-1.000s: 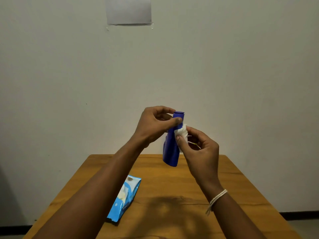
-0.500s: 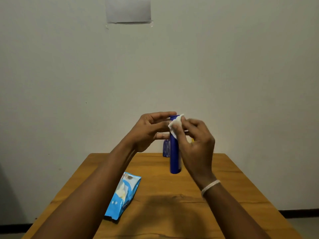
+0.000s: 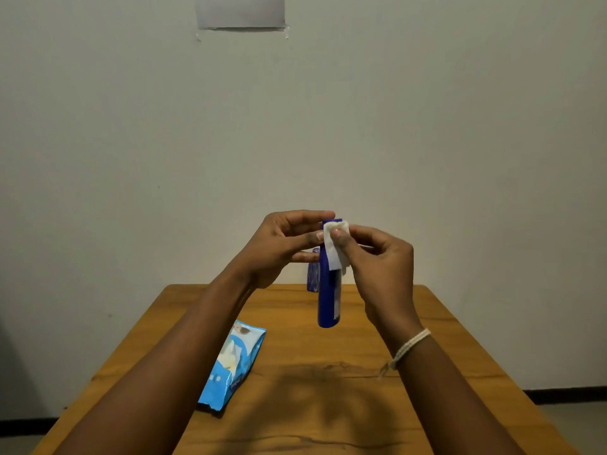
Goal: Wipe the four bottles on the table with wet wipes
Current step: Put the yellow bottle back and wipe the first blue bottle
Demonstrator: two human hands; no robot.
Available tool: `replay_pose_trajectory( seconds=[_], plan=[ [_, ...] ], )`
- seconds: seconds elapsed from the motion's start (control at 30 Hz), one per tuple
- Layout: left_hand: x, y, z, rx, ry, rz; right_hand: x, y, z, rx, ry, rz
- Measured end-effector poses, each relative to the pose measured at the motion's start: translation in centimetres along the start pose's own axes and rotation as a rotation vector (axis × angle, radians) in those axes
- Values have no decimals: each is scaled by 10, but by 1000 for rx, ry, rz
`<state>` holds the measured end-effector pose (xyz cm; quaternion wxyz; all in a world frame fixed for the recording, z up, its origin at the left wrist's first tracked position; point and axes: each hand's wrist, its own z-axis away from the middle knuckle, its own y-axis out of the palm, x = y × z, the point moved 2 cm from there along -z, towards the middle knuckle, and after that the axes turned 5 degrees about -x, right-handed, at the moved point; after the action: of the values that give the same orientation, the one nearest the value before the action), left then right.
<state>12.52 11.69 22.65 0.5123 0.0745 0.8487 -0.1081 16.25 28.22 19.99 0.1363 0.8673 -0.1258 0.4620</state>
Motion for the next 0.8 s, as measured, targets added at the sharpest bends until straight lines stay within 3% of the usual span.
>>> replay_pose_trajectory(
  seconds=[0.1,0.2,0.33,0.5,0.7,0.8],
  plan=[
    [-9,5,-4,22,2,-36,1,4,-7,-45,-49,9],
    [-14,8,-6,-58,-9,-28,-6,7,8,-23,-152,49],
    [-8,7,-4,-102,-78,186,-25,2,32,22,-274,118],
    [-7,-5,-6,-150,-99,308,-37,-6,54,117,-213,83],
    [-4,10,-3,-79,-110,241,0,15,10,8,-272,127],
    [-9,6,-6,-157,-85,281,0,14,9,36,-263,160]
  ],
)
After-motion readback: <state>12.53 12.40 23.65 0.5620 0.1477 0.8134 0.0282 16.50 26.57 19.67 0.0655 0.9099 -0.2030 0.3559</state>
